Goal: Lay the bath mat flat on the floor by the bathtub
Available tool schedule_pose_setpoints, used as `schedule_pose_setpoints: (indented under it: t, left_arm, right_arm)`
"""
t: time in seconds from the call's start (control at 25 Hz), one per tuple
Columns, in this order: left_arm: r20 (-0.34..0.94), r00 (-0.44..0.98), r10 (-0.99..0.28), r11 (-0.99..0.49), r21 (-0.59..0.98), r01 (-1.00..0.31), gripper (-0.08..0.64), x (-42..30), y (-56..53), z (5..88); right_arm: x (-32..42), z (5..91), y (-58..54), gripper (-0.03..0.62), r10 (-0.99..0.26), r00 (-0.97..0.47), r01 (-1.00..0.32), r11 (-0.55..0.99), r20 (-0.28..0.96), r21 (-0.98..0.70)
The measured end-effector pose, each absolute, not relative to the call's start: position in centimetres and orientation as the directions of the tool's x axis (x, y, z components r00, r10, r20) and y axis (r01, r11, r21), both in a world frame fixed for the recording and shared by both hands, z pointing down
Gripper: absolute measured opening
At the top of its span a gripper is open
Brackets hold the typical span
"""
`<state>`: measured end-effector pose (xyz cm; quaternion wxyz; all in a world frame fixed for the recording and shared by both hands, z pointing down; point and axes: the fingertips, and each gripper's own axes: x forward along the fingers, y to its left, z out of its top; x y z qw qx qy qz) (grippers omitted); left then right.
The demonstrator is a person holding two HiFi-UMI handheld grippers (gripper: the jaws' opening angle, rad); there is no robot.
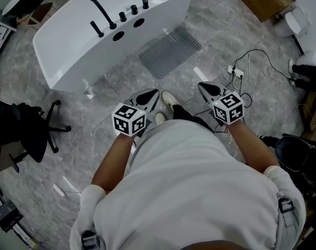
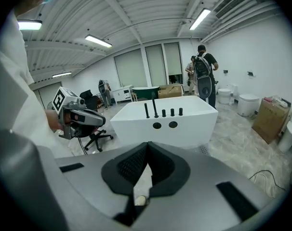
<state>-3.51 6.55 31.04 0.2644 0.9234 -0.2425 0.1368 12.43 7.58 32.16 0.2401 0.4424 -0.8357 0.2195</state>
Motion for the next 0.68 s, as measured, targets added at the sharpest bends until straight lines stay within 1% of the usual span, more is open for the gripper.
schedule_pose_setpoints:
  t: [0.44,0.68]
  left_arm:
    - [0.380,0.840,-0.387,-0.734,0.424,-0.530,0.020,-3.6,6.7,30.8]
    - [0.388,0.831,-0.398,-0.717,0.434,-0.546,0.020,-5.0,6.7,31.5]
  right_arm:
    - [11.4,32.7,7.2,0.009,-0.612,-0.520,-0.827,0.535,0.595,-0.172]
    - [9.8,33.3,6.9,0.008,-0.590,-0.538,-0.811,0.556,0.603,-0.180]
